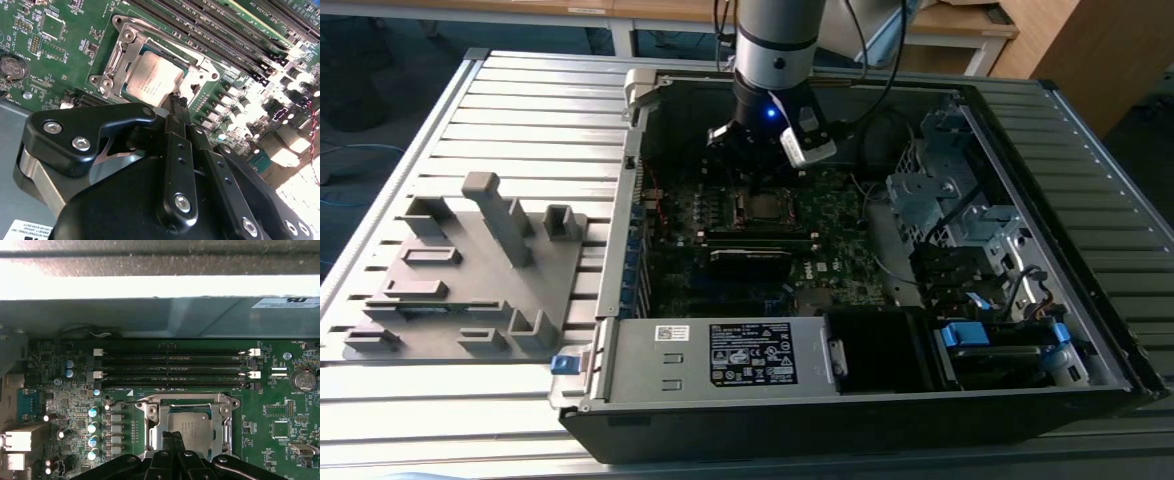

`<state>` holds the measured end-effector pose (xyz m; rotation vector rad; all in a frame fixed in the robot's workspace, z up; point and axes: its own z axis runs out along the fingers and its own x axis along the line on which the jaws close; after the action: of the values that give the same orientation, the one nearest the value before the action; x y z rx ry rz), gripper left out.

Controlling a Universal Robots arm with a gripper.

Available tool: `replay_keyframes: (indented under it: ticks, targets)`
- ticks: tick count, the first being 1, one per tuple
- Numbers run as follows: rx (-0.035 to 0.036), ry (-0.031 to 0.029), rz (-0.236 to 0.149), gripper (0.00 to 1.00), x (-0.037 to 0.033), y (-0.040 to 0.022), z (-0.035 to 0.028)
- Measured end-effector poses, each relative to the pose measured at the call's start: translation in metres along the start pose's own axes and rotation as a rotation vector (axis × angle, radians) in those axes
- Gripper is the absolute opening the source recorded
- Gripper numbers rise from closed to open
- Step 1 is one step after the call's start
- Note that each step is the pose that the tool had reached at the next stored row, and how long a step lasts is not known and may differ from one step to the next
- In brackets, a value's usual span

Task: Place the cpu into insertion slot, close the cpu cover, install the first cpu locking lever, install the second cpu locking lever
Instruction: 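Close the cpu cover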

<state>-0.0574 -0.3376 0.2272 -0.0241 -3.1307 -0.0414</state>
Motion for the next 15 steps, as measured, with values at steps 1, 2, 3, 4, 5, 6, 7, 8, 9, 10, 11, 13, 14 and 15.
replay_keyframes:
  ticks: [1, 2, 3, 4, 5, 6, 7, 8, 9, 10, 11, 13, 14, 15]
  targets:
    - [0.0001, -0.0002, 0.000, 0.11, 0.0000, 0.0000, 0.0004]
    - [0.0004, -0.0005, 0.000, 0.11, 0.0001, 0.0000, 0.0007]
    - [0.0005, -0.0008, 0.000, 0.11, 0.0001, 0.0000, 0.0011]
    - [0.0005, -0.0013, 0.000, 0.11, 0.0002, 0.0000, 0.0016]
    - [0.0005, -0.0021, 0.000, 0.11, 0.0004, -0.0001, 0.0019]
    - [0.0006, -0.0032, 0.000, 0.11, 0.0007, -0.0001, 0.0023]
    - [0.0005, -0.0045, 0.000, 0.11, 0.0011, -0.0001, 0.0026]
    - [0.0005, -0.0058, 0.000, 0.11, 0.0017, -0.0001, 0.0029]
    - [0.0004, -0.0073, 0.000, 0.11, 0.0025, -0.0001, 0.0032]
    - [0.0003, -0.0083, 0.000, 0.11, 0.0029, -0.0001, 0.0034]
    - [0.0004, -0.0091, 0.000, 0.11, 0.0034, -0.0001, 0.0035]
    - [0.0003, -0.0101, 0.000, 0.11, 0.0040, -0.0001, 0.0037]
    - [0.0004, -0.0101, 0.000, 0.11, 0.0040, -0.0001, 0.0037]
    - [0.0004, -0.0101, 0.000, 0.11, 0.0041, -0.0002, 0.0037]
